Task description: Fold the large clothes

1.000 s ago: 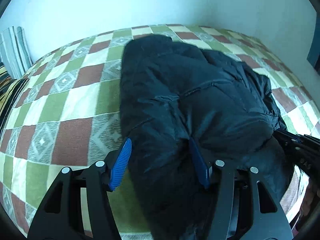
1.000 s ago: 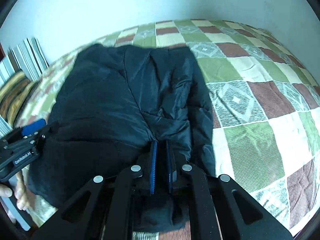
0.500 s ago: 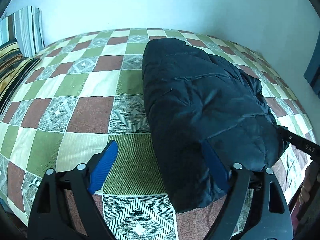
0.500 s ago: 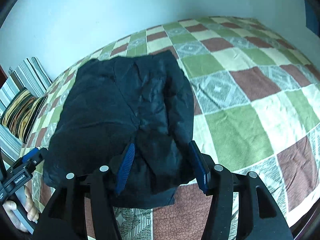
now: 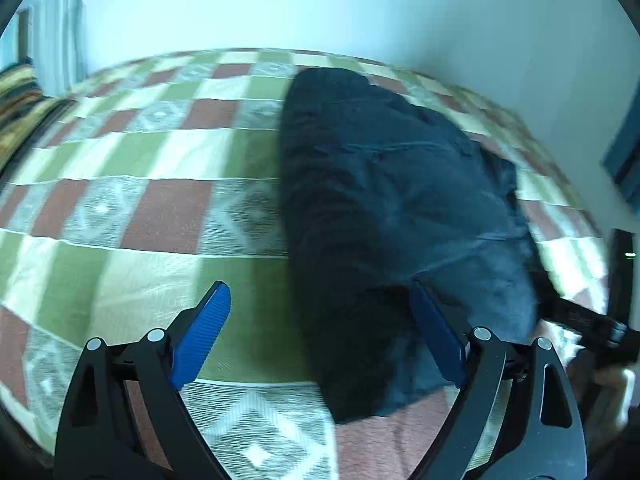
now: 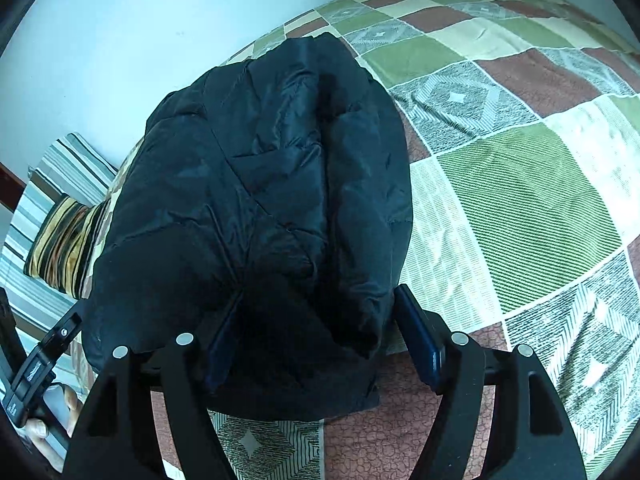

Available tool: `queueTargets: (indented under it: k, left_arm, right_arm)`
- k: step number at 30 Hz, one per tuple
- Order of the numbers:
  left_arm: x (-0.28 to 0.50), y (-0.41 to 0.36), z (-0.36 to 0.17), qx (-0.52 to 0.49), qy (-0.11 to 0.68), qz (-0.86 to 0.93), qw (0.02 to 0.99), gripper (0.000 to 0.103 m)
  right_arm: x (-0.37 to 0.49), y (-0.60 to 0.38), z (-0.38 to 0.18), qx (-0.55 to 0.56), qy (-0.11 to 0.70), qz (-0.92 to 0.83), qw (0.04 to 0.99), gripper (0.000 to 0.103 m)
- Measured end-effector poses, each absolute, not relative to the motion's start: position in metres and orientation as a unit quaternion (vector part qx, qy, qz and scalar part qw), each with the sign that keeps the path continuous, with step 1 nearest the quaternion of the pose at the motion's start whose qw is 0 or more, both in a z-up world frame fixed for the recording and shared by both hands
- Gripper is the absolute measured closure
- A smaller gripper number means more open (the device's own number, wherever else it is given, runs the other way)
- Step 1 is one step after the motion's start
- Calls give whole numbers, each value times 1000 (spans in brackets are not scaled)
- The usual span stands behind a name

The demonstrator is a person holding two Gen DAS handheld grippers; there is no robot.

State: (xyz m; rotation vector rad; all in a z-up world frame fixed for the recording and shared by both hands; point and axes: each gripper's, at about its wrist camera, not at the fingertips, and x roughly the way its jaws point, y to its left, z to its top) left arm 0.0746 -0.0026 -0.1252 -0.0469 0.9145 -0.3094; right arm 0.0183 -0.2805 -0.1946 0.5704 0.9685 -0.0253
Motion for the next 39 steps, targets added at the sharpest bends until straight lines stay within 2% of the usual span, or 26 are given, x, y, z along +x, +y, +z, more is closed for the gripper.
queueTargets:
  k: [7,22,25,29,39]
  left_arm:
    - [82,-8,-140,-19,456,-155,876,9]
    - [81,-17,-146,14,447,-149,882,9]
    - [81,-18,-145,18,446,-149,882,9]
    - [81,-18,-145,22,445,-150,883,9]
    - [85,-14,-144,25,444,-147,884,10]
  right_arm:
    - [20,-283,-199,277,462,-5,842,32]
    - [26,-280,-203,269,462,-5,845,33]
    - [25,-277,-202,268,461,-4,846,36]
    - [29,-269,-200,259,460,2,849,46]
    - [46,-234,-188,193,460,-10,867,58]
